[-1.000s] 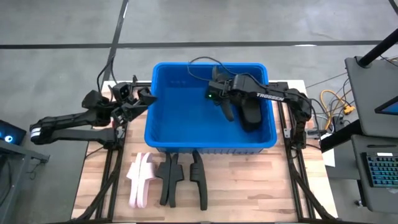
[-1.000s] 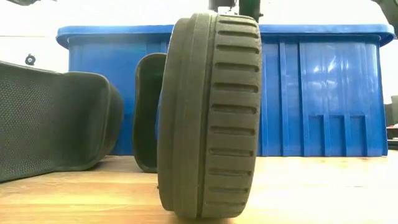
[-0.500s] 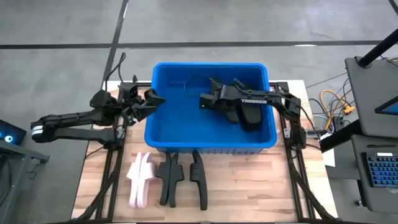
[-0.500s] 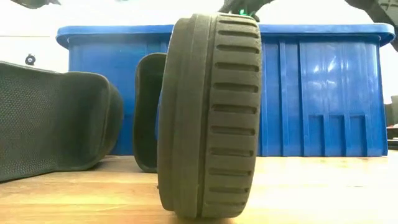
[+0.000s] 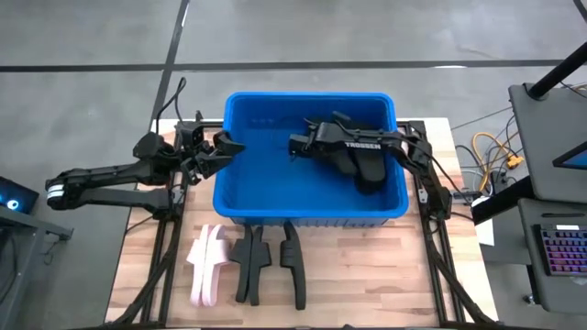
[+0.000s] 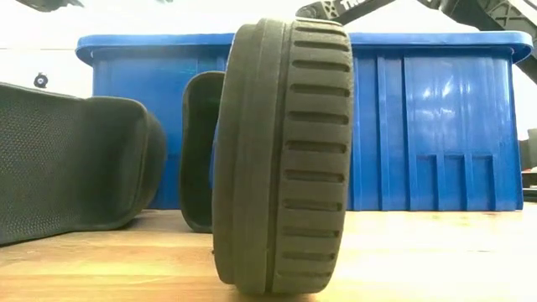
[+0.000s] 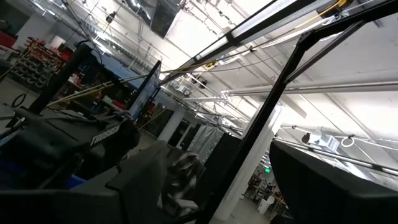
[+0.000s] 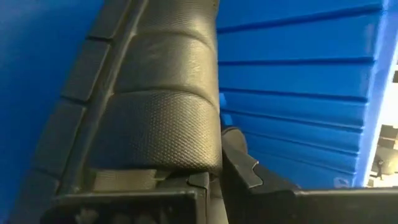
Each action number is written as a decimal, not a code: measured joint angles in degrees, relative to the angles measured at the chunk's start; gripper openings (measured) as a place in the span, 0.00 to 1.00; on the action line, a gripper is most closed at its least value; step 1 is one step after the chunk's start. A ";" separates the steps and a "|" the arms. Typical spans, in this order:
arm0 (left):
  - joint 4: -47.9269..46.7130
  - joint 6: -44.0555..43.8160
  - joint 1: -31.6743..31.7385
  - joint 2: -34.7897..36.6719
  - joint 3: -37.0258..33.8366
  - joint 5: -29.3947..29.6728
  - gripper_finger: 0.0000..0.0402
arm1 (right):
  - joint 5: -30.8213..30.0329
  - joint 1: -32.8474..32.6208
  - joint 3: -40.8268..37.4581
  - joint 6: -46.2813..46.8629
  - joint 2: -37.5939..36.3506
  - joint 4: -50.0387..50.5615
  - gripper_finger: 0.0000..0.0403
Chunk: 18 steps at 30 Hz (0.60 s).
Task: Pick and place slides into bin
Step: Put the black slide into the bin
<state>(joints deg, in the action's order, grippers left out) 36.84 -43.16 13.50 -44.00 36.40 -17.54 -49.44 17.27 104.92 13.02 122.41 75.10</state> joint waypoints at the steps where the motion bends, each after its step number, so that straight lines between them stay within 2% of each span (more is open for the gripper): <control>1: -0.04 0.00 0.00 0.15 -0.02 0.00 0.67 | -0.17 0.32 0.17 -0.41 0.00 0.02 0.03; 10: -0.10 0.03 0.00 0.24 -0.09 -0.17 0.67 | -0.03 1.89 -0.17 -3.68 0.00 -0.71 0.03; 18: -0.21 -0.02 0.00 0.31 -0.09 -0.22 0.67 | 4.29 1.89 -0.27 -1.85 1.54 -1.12 0.03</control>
<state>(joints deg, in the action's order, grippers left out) 36.63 -43.18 13.50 -43.69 36.31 -17.76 -45.15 19.16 104.65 11.17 123.95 73.98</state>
